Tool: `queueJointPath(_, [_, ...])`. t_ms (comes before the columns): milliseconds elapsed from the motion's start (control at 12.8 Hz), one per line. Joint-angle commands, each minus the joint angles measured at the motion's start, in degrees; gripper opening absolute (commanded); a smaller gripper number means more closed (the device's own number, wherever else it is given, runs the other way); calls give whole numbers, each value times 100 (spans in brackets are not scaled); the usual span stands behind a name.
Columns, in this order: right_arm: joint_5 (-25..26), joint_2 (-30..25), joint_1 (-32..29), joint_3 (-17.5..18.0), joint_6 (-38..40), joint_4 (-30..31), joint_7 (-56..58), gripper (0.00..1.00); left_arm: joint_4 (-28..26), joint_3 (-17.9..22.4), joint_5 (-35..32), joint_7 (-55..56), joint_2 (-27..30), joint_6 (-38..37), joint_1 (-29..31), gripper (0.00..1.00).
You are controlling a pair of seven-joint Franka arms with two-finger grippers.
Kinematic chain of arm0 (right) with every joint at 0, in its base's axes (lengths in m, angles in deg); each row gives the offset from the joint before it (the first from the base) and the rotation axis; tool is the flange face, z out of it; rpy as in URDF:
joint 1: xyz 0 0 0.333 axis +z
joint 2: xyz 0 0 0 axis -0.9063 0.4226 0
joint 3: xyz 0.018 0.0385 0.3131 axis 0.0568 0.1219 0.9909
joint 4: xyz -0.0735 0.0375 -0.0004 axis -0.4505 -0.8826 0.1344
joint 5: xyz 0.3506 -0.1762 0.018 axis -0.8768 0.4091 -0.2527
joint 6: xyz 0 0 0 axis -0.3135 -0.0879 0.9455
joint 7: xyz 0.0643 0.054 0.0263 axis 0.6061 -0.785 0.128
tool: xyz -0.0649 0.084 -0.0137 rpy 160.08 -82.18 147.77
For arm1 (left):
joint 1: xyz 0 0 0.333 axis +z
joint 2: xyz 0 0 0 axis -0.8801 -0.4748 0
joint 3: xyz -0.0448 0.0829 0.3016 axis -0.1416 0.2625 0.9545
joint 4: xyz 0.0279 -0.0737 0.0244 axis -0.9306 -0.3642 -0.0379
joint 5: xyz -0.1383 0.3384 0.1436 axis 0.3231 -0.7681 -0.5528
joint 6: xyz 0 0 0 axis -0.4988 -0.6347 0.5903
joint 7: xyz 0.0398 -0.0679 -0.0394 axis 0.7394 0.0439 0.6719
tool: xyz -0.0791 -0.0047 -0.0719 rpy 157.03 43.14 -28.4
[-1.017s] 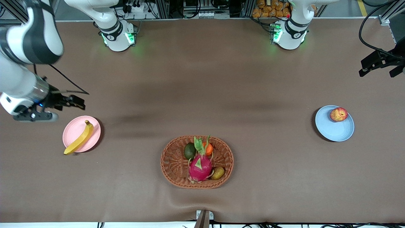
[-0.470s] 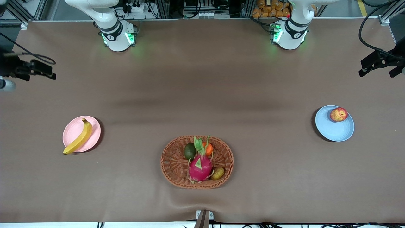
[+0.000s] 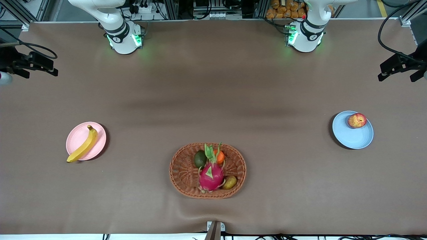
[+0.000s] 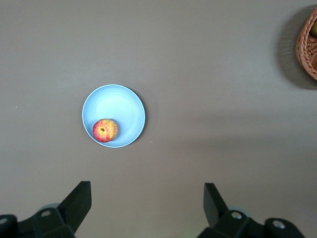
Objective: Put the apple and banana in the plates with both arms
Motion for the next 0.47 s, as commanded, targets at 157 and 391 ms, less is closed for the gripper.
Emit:
queueJointPath(157, [-53,-157,-30,69,175,-28,-440,100,171,-6,-49,-124,-95,-125,8,100])
queueJointPath(391, [-61,-158,-30,77,140,-28,-538,100,171,-6,-49,-115,-95,-125,-1,100])
